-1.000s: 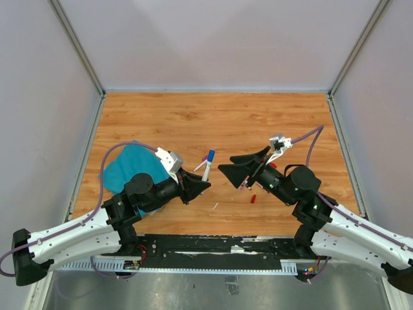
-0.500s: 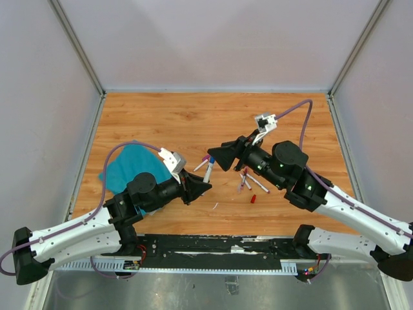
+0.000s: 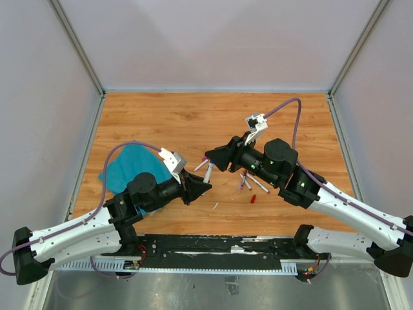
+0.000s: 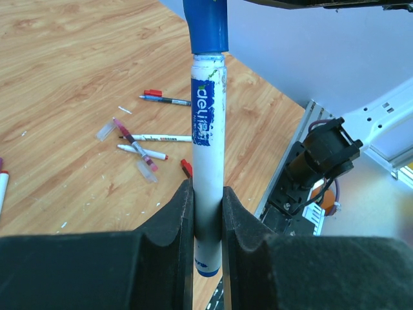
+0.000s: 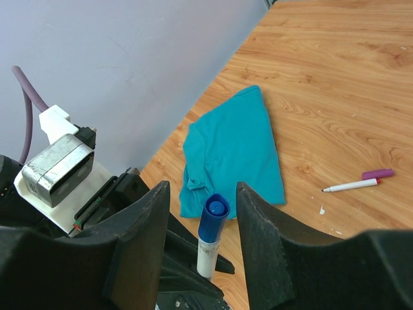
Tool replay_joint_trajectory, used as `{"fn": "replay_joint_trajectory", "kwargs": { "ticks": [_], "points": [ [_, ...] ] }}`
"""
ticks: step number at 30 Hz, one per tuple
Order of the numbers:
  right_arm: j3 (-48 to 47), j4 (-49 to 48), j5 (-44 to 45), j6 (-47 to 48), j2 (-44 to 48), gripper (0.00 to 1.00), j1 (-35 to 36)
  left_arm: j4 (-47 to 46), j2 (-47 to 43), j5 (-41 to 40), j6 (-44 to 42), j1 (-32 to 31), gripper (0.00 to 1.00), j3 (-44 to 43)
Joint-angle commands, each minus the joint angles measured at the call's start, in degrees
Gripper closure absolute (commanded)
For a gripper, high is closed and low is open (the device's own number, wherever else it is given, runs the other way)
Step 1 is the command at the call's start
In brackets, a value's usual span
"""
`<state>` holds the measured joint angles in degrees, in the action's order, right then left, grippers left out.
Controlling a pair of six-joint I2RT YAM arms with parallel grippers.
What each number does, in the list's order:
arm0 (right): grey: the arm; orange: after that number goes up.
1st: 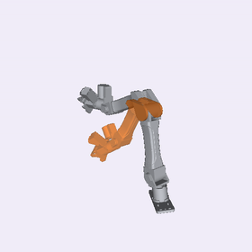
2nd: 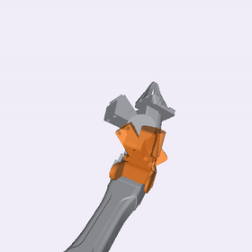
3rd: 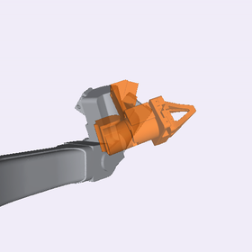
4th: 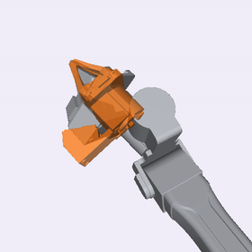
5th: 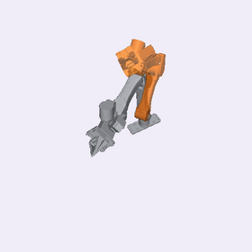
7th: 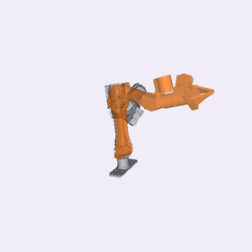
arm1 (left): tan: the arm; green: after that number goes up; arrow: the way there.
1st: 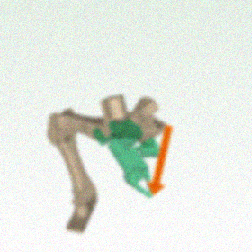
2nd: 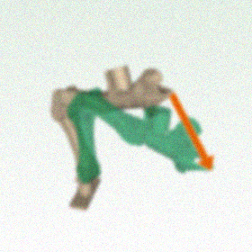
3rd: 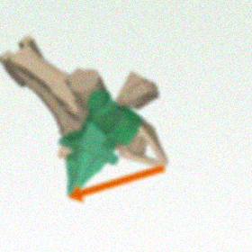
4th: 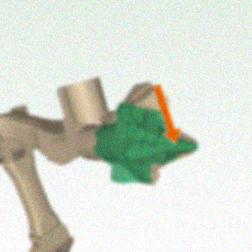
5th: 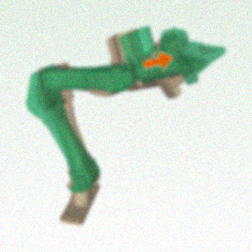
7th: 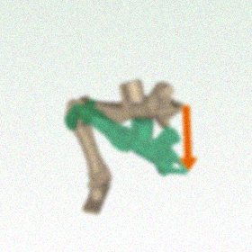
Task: Insert the pens into the pen caps
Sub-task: Press the pen cap onto the pen.
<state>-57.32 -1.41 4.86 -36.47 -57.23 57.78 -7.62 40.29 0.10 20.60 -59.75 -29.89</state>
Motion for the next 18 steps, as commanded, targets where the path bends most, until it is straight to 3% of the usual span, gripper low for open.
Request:
{"fn": "replay_joint_trajectory", "kwargs": {
  "ticks": [1, 18],
  "points": [
    [-0.03, -0.92, -1.04, -1.06, 0.31, 0.55, 0.05, -2.13, 0.03, 0.55, -1.01, -0.41, 1.0, -1.47],
    [1.7, -0.85, -2.27, -2.37, -0.93, 0.72, -1.18, -2.58, 0.21, 0.53, -1.0, -0.42, 0.99, -1.58]
  ]
}}
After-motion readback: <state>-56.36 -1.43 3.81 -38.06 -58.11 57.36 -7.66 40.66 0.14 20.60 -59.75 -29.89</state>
